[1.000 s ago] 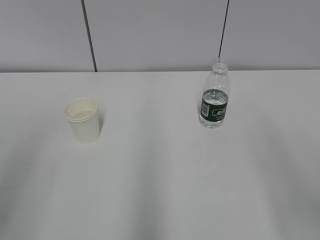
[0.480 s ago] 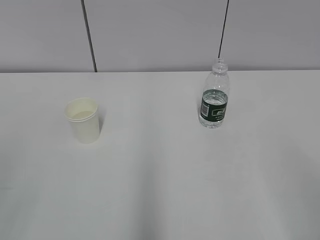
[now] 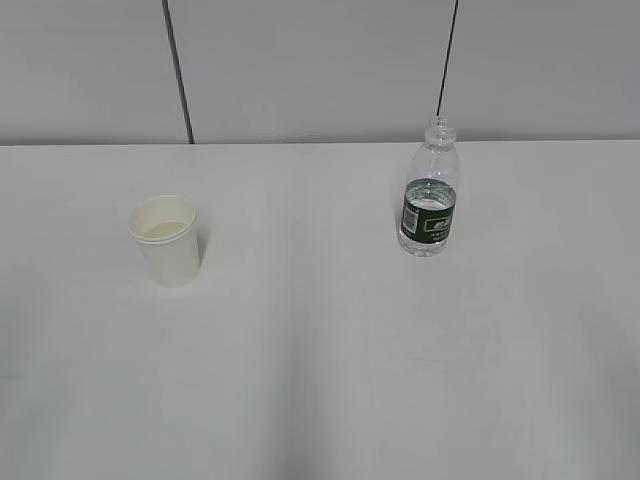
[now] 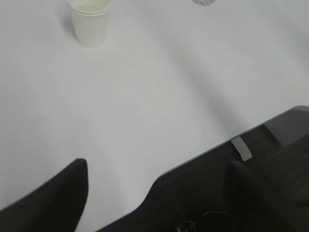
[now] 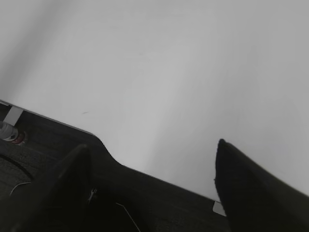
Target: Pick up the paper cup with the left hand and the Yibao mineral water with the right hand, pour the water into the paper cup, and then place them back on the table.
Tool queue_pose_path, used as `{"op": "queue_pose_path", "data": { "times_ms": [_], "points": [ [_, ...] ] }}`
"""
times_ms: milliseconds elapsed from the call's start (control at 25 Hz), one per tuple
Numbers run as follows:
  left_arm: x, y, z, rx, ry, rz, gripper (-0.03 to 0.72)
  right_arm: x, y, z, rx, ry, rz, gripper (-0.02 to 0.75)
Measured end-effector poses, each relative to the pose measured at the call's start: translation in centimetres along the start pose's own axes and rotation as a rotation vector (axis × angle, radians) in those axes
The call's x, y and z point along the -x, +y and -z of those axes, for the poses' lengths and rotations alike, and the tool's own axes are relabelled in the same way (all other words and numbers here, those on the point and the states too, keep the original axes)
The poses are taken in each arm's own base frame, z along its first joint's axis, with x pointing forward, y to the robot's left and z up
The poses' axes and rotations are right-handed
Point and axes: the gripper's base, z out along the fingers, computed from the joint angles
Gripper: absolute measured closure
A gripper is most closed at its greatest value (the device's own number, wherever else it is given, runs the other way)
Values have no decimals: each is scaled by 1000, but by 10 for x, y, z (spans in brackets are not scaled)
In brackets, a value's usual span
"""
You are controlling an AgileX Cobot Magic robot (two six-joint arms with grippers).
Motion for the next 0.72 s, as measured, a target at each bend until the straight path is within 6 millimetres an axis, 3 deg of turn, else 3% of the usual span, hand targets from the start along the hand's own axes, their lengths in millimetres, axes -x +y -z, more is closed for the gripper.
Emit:
{"op": "queue_pose_path", "data": {
  "times_ms": [720],
  "points": [
    [0,0,0,0,0,0,168,0,0,0,-3,1,-1,152]
  ]
}}
